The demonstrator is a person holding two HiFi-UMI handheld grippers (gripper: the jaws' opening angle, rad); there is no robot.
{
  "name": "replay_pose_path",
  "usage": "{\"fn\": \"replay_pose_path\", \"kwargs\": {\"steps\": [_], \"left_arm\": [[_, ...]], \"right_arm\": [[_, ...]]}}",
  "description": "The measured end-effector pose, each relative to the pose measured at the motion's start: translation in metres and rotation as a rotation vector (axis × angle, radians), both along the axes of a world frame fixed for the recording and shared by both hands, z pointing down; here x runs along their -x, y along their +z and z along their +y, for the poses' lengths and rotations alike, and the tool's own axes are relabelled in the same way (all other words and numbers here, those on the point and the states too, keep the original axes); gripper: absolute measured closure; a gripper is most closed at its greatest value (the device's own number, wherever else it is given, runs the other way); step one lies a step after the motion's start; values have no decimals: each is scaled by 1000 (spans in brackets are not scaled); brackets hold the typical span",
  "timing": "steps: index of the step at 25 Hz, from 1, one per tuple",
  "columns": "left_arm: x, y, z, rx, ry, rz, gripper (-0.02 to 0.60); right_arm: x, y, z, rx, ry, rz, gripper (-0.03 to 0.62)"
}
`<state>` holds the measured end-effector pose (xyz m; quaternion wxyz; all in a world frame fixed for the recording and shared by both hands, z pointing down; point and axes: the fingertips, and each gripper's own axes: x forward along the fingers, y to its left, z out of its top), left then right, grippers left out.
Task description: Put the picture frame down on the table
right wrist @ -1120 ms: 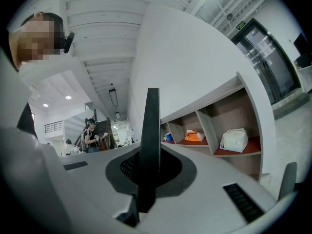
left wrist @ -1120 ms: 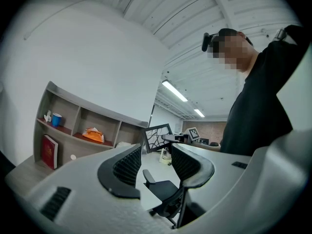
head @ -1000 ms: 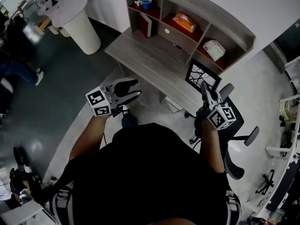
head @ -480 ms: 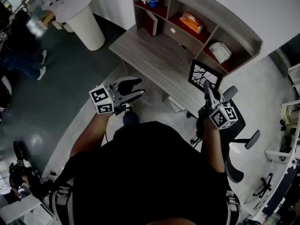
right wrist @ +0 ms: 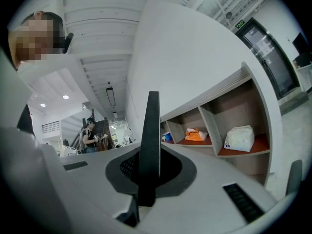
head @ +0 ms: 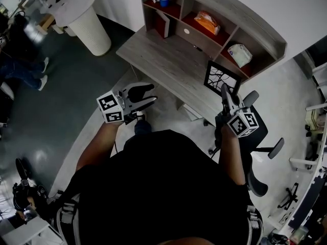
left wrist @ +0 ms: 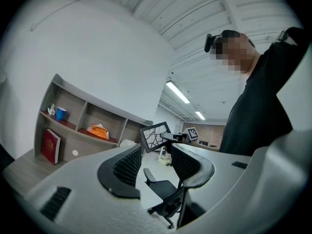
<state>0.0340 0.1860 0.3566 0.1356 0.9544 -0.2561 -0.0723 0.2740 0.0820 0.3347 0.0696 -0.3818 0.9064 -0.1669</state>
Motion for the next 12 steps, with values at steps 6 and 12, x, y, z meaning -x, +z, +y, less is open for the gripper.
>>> {"fn": "replay_pose_path", "kwargs": {"steps": [6,12], "left_arm": [[7,-1,-10,-4,21,4,380],[24,1,-33,6,54,2,380]], "right_arm": [[4,-3,-1,-4,16,-24,576],[23,-4,-17,-7,23,-39,576]]}}
